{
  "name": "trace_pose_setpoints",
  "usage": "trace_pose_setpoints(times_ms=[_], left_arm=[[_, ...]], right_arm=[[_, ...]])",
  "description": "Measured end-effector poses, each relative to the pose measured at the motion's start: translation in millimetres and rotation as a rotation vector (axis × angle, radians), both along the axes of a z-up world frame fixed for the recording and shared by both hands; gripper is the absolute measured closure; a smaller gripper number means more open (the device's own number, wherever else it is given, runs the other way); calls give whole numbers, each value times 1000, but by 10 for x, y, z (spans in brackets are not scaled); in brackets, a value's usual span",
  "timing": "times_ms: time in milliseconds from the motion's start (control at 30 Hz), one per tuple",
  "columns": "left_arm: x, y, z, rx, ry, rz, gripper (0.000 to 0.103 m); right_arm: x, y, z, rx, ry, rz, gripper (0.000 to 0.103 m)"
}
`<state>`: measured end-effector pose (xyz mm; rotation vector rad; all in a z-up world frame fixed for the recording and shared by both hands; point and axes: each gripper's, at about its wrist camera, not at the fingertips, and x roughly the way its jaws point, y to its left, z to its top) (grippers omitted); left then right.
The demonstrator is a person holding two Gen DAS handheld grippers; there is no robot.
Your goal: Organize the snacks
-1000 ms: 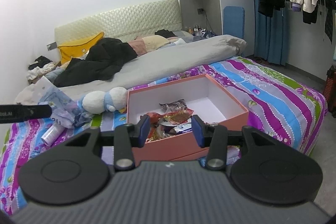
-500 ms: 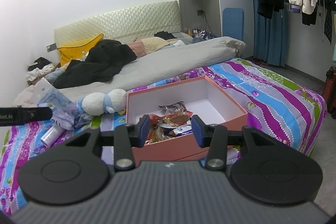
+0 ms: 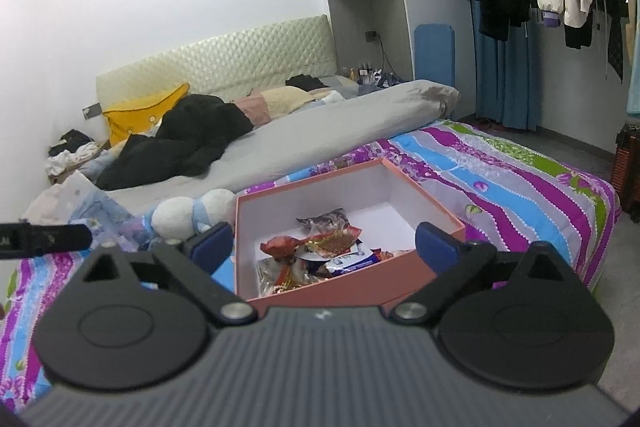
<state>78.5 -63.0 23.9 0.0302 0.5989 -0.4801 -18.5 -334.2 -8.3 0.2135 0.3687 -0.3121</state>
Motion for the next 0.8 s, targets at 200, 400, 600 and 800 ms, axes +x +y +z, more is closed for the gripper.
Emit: trace_pose_setpoints(times_ms=[200, 400, 600, 800], left_arm=[[20, -25, -16, 19, 21, 4, 0], [33, -23, -4, 20, 22, 21, 0], [33, -15, 7, 23, 15, 29, 0], [30, -27, -1, 28, 15, 25, 0]], right_arm=[[22, 17, -25, 4, 13, 6, 3], [26, 35, -33, -1, 16, 15, 3], [31, 29, -55, 3, 23, 17, 3], [35, 37, -58, 1, 28, 18, 3]])
